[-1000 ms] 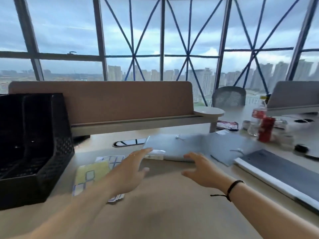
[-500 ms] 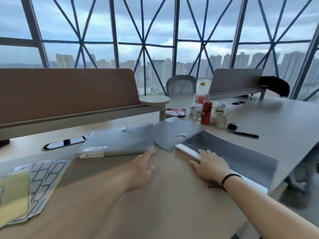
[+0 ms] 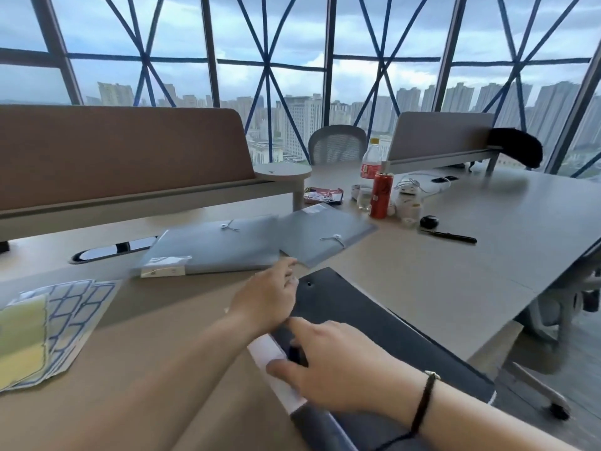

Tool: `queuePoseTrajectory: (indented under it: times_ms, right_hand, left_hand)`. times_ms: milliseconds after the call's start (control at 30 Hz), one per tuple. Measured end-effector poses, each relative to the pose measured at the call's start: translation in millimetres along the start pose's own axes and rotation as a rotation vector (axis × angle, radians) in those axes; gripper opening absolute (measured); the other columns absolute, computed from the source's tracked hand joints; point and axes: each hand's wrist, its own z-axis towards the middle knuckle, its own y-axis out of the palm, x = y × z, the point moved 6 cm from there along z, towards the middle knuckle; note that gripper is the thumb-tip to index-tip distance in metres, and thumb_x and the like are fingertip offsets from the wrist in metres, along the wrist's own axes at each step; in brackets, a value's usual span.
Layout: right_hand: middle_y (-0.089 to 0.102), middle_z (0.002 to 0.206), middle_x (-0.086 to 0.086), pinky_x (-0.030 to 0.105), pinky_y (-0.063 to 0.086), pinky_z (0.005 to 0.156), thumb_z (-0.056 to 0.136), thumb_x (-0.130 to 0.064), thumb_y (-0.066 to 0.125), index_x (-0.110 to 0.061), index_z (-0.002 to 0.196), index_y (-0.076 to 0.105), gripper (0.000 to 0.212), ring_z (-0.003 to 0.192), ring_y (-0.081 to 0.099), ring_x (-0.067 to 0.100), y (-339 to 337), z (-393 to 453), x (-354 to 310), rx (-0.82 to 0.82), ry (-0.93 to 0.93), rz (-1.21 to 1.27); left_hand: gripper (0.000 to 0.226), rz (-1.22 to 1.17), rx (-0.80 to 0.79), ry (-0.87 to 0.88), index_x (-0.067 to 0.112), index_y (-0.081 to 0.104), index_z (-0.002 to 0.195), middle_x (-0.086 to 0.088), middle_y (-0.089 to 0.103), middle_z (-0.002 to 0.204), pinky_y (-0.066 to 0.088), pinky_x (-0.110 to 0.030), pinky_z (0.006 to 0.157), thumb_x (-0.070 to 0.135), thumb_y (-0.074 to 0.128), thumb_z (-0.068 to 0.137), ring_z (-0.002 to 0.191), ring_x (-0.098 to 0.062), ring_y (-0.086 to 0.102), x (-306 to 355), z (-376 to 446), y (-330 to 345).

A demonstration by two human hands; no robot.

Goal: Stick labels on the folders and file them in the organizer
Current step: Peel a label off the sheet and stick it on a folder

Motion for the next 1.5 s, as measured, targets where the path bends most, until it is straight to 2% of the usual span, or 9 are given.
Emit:
queuePoseTrajectory:
  times_ms: [233,333,433,767,967,1067,1133,1233,1500]
  right_hand:
    - [0.052,0.144,-0.015,0.031,0.038,0.11,0.089,-0.064,0.053,-0.04,0.142,0.043,0.059,0.133,0.047,0.01,-1,22,24,0.06,-0.018,0.135]
    - [0.021,0.163,-0.016,0.033,0.015,0.123,0.089,-0.068,0.05,-0.04,0.152,0.03,0.072,0.151,0.015,0.01,33,31,5,-0.057,-0.1,0.085]
    - [0.004,0.166,-0.016,0.03,-0.002,0.124,0.089,-0.073,0.037,-0.037,0.156,0.02,0.078,0.151,-0.005,0.002,59,31,-37,-0.043,-0.212,0.067]
    - [0.0,0.166,-0.016,0.029,-0.009,0.122,0.091,-0.074,0.031,-0.036,0.157,0.016,0.077,0.15,-0.008,0.002,102,32,-185,-0.03,-0.404,0.066]
    - [0.003,0.166,-0.014,0.031,-0.004,0.123,0.091,-0.072,0.035,-0.035,0.156,0.017,0.076,0.151,-0.005,0.005,120,33,-252,-0.073,-0.488,0.087]
    - [0.026,0.16,-0.017,0.028,0.018,0.121,0.086,-0.074,0.045,-0.038,0.148,0.036,0.072,0.149,0.019,0.006,114,43,-264,-0.071,-0.486,0.14]
    - [0.053,0.14,-0.019,0.023,0.039,0.104,0.083,-0.071,0.054,-0.037,0.13,0.056,0.059,0.13,0.047,0.005,100,59,-266,0.015,-0.457,0.214]
    - [0.063,0.123,-0.018,0.02,0.038,0.084,0.085,-0.061,0.061,-0.035,0.119,0.063,0.042,0.115,0.056,0.006,83,99,-272,0.094,-0.373,0.302]
    - [0.051,0.146,-0.009,0.034,0.042,0.105,0.084,-0.068,0.058,-0.031,0.144,0.044,0.072,0.133,0.048,0.016,113,193,-313,-0.053,-0.355,0.21]
  left_hand:
    - [0.053,0.368,-0.125,-0.032,0.043,0.026,0.148,0.01,0.046,0.15,0.028,-0.038,0.114,0.054,0.039,0.097,0.137,-0.021,0.04,-54,-78,-31]
    - [0.055,0.405,-0.086,0.017,0.044,0.027,0.148,0.013,0.044,0.15,0.025,-0.034,0.116,0.057,0.04,0.096,0.138,-0.014,0.037,-62,-118,-55]
    - [0.057,0.43,-0.042,-0.056,0.043,0.025,0.15,0.014,0.038,0.153,0.02,-0.032,0.118,0.058,0.04,0.097,0.141,-0.011,0.031,-80,-152,-83]
    - [0.065,0.427,0.107,-0.27,0.048,0.024,0.149,0.019,0.039,0.152,0.024,-0.026,0.116,0.06,0.051,0.091,0.141,-0.009,0.031,-148,-255,-177]
    - [0.067,0.426,0.173,-0.383,0.046,0.026,0.149,0.012,0.044,0.147,0.032,-0.026,0.11,0.056,0.057,0.091,0.138,-0.011,0.036,-174,-284,-216]
    - [0.066,0.394,0.197,-0.458,0.044,0.03,0.149,0.012,0.045,0.144,0.037,-0.027,0.106,0.058,0.058,0.09,0.134,-0.011,0.041,-194,-284,-240]
    - [0.065,0.353,0.218,-0.484,0.039,0.036,0.148,0.008,0.048,0.142,0.037,-0.028,0.106,0.056,0.06,0.09,0.132,-0.012,0.044,-208,-276,-257]
    - [0.057,0.265,0.214,-0.523,0.036,0.044,0.142,0.007,0.055,0.134,0.039,-0.025,0.095,0.05,0.063,0.09,0.122,-0.01,0.051,-231,-256,-273]
    - [0.075,0.093,0.195,-0.543,0.03,0.029,0.152,0.002,0.053,0.145,0.037,-0.024,0.098,0.047,0.066,0.089,0.136,-0.014,0.046,-274,-219,-274]
